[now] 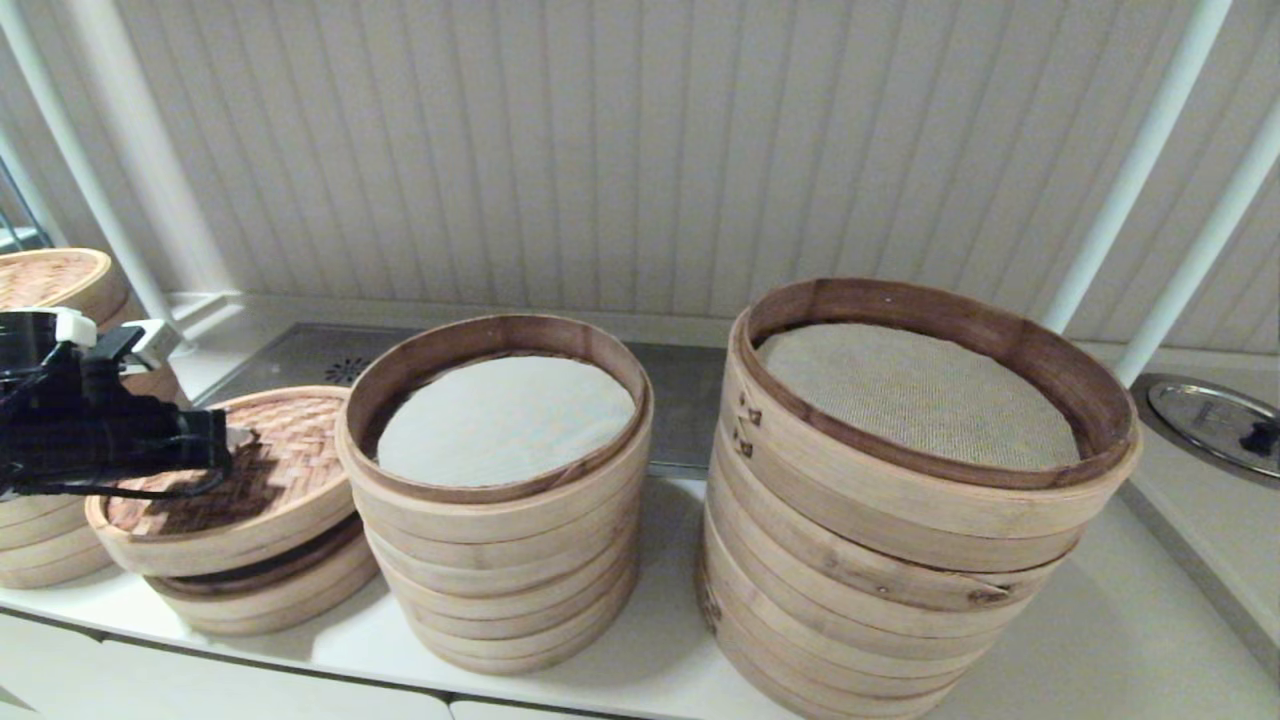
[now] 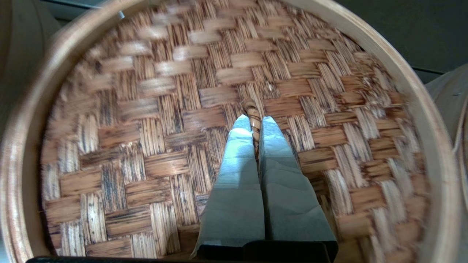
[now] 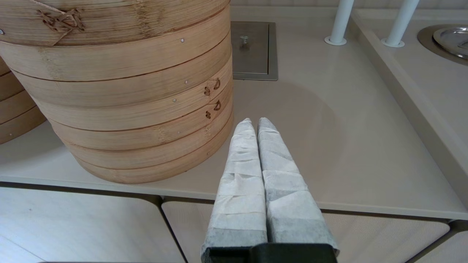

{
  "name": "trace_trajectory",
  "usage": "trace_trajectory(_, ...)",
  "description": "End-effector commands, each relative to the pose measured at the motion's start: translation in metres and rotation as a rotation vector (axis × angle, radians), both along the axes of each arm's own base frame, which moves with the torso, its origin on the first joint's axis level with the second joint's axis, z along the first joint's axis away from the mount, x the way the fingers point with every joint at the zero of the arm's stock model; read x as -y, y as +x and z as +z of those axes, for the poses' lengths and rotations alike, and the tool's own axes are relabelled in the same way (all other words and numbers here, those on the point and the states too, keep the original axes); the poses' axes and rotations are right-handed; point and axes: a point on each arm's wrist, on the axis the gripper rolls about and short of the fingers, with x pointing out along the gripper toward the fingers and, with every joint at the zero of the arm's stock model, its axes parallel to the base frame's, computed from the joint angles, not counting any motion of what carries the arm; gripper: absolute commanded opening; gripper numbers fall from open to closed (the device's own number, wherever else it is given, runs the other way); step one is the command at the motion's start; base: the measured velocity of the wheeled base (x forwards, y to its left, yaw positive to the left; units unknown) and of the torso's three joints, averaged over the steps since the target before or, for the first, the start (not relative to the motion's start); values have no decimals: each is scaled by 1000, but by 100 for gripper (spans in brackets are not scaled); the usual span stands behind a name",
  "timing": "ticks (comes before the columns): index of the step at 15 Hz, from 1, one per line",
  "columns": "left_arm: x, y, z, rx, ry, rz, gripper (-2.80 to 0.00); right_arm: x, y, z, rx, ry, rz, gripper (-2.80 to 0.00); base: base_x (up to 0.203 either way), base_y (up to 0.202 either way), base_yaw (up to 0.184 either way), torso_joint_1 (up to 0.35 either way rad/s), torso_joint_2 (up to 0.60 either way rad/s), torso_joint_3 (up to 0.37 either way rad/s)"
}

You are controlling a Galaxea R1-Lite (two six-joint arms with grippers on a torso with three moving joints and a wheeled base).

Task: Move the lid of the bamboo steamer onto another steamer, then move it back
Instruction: Put the steamer

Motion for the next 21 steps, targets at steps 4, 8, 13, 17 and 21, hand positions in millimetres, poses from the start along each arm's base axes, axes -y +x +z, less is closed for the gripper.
trace_trajectory(4, -2, 0, -2, 1, -1, 4, -280, 0, 0, -1, -3, 0, 0, -280, 0, 0, 0, 0, 0, 0)
trace_trajectory(8, -2, 0, 0, 11, 1, 4, -280, 0, 0, -1, -3, 0, 0, -280, 0, 0, 0, 0, 0, 0)
trace_trajectory(13, -2, -1, 8, 35, -18, 20, -280, 0, 0, -1, -3, 0, 0, -280, 0, 0, 0, 0, 0, 0)
trace_trajectory(17, -2, -4, 16, 57, -14, 22, -280, 0, 0, -1, -3, 0, 0, -280, 0, 0, 0, 0, 0, 0)
trace_trajectory(21, 1, -10, 27, 90, -17, 27, -280, 0, 0, -1, -3, 0, 0, -280, 0, 0, 0, 0, 0, 0)
